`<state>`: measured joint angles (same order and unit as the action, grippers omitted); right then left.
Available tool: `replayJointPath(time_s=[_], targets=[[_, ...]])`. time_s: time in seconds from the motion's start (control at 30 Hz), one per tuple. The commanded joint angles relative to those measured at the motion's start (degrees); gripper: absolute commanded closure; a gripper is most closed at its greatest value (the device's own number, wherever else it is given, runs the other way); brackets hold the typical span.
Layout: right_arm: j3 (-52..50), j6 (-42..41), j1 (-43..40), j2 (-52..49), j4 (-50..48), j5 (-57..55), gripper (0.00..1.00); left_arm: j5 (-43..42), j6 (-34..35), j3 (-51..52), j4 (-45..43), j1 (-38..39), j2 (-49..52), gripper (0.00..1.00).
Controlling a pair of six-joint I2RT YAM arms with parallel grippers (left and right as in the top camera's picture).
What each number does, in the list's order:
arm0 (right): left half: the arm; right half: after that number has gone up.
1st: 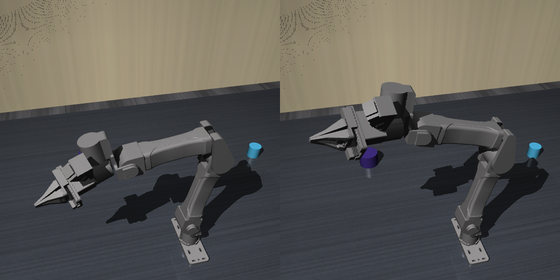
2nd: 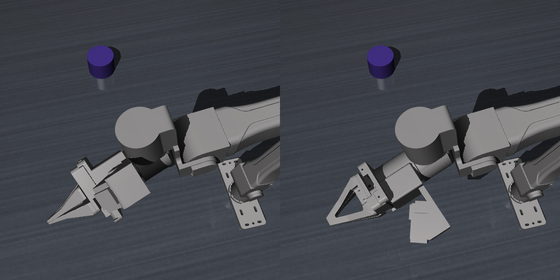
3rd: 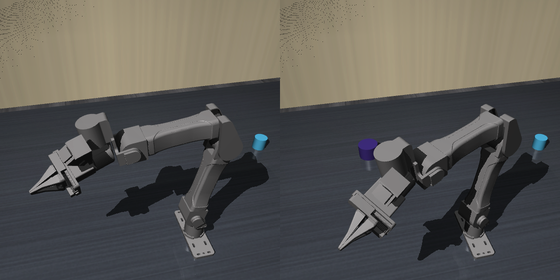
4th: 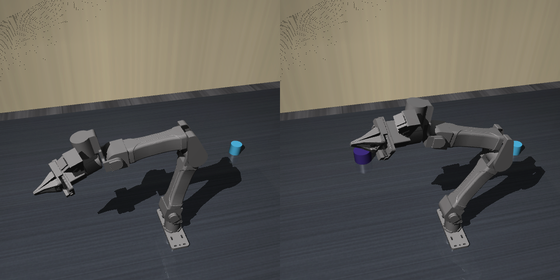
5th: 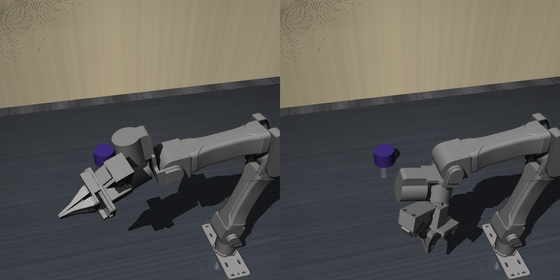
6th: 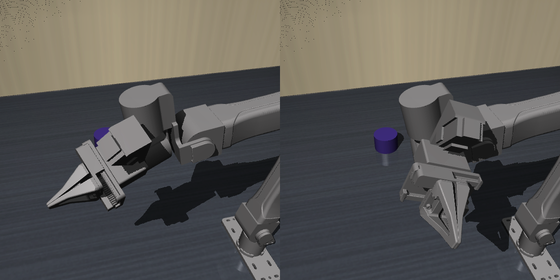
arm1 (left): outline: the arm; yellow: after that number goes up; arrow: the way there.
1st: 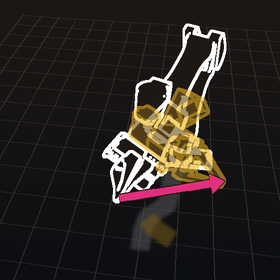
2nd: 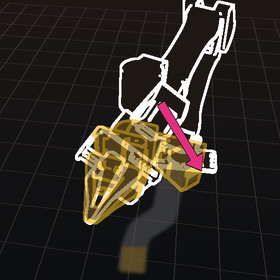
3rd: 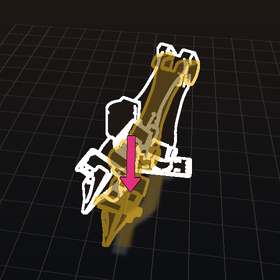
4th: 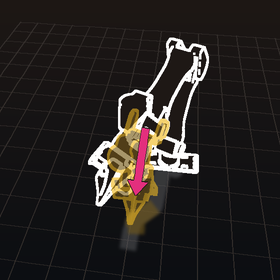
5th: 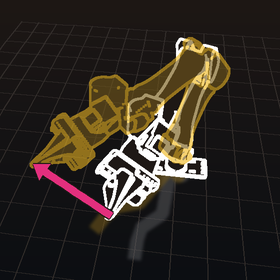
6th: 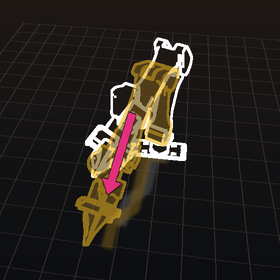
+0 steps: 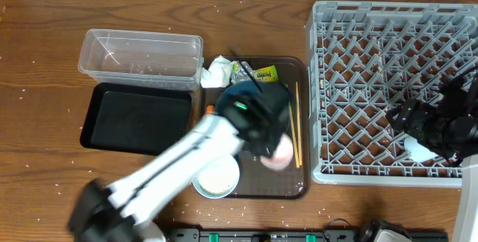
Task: Sort waste into correct bins and load items into the dishwasher rack
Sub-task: 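Reach left gripper to the pink cup and grasp it, then lift pink cup with left gripper and hand it to right gripper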
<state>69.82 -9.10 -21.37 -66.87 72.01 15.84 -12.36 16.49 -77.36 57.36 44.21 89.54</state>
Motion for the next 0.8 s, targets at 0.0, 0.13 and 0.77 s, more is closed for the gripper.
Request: replayJointPath(time_s=[0.0, 0.13, 0.77], targets=[[0.98, 5.33, -0.31, 0.24, 0.09, 8.63, 0.23, -8.57, 0.04, -3.67, -0.90, -9.31, -7.52, 0.94], [0.98, 13.31, -0.28, 0.24, 0.07, 29.77, 0.24, -28.61, 0.07, -3.67, -6.58, -21.62, -10.93, 0.94], [0.98, 27.58, 24.30, 0.24, -16.33, 61.90, 0.10, -68.24, 4.87, -3.65, -13.60, -27.36, -8.37, 0.94]])
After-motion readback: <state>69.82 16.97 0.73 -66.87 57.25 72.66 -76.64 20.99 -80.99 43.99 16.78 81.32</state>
